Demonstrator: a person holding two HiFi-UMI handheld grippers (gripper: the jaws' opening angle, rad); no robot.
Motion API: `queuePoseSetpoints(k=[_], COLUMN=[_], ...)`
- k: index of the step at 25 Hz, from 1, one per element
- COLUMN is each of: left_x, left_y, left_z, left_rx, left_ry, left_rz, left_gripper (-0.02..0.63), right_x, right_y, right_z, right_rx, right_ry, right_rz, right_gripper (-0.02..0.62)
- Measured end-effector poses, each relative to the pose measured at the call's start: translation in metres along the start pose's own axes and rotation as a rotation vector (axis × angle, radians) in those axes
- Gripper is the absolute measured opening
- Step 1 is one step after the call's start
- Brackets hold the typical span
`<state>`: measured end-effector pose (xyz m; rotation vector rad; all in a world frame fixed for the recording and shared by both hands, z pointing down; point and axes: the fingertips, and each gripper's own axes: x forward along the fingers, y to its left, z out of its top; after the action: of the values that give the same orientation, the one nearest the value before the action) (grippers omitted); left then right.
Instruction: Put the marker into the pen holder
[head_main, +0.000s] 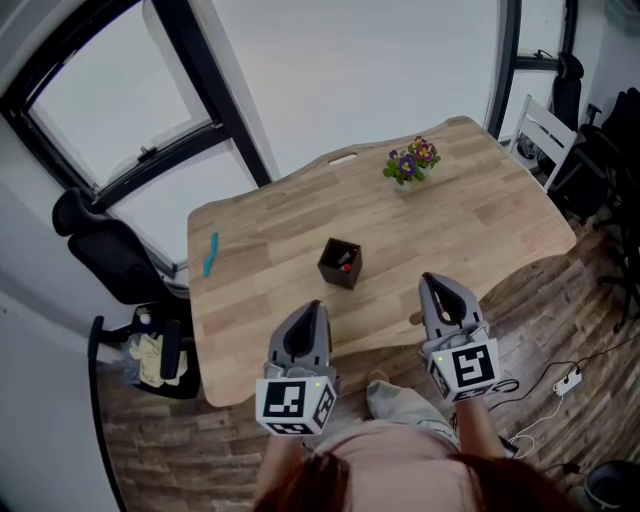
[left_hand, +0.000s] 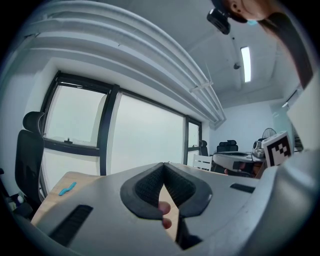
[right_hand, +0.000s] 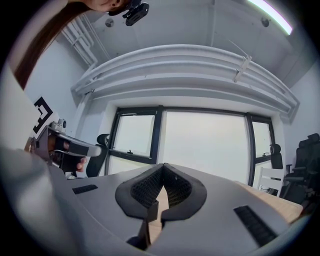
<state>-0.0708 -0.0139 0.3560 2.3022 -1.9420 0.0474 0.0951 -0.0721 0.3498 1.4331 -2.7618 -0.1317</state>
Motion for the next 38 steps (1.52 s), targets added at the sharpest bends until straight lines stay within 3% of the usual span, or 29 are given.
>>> queuePoseSetpoints(k=[23,38], left_x=[-0.079,-0.051], left_y=[-0.045,-0.071], left_z=[0.012,0.019], left_rx=[0.021,0.005], left_ry=[-0.028,-0.036], left_rz=[-0.002,0.109], left_gripper=[0.002,0.002], right_x=[-0.081,-0.063], right_y=[0.019,-0.007], right_z=[0.030,0.027], right_rx=[-0.036,-0.028], right_ry=[-0.040,-0.048], right_rz=[-0.003,0.136], right_gripper=[0.000,-0.001])
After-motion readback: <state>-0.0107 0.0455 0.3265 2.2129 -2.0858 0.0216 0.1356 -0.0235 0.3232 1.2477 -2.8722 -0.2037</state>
